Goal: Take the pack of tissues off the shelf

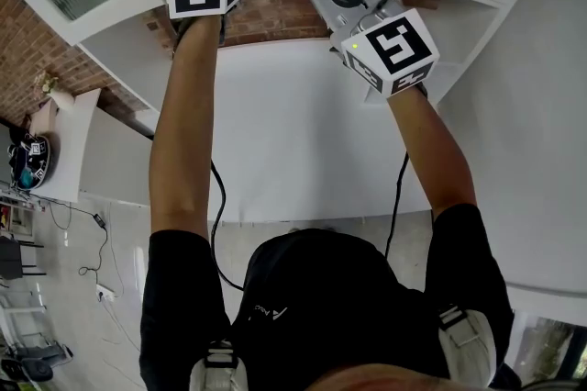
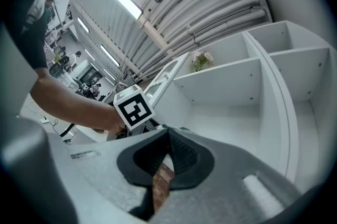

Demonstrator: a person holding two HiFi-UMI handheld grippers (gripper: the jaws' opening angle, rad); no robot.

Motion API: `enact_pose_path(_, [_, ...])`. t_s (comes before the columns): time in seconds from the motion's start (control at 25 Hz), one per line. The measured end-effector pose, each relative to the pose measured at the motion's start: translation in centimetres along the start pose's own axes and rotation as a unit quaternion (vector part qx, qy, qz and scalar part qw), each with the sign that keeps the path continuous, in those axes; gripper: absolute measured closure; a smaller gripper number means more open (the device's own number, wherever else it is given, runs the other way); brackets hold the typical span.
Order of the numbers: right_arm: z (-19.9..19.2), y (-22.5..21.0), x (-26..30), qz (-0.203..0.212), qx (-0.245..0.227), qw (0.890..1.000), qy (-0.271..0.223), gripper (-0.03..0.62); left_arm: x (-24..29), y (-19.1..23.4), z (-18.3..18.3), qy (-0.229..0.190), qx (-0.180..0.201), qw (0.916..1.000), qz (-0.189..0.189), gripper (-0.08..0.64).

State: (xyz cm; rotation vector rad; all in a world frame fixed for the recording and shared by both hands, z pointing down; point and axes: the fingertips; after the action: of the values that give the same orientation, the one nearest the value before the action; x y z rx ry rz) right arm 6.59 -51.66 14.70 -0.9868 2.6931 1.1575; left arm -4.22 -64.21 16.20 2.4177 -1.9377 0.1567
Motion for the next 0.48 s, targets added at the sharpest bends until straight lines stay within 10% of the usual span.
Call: enact_pose_path(0.48, [0.6,-0.5,-1.2,-0.014,0.003,1.000,0.001,0.591,-2.8,0.4,1.3,-0.060,-0.030,0.9977,-0.006,0.275])
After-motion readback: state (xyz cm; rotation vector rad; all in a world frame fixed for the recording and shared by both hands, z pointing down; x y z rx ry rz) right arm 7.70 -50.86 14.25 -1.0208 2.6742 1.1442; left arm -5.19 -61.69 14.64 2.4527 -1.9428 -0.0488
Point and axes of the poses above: the fingertips, and each gripper's own axes: x forward along the fingers, y to its left, z out of its top, and after that the axes turned 13 degrees about -x, right-handed
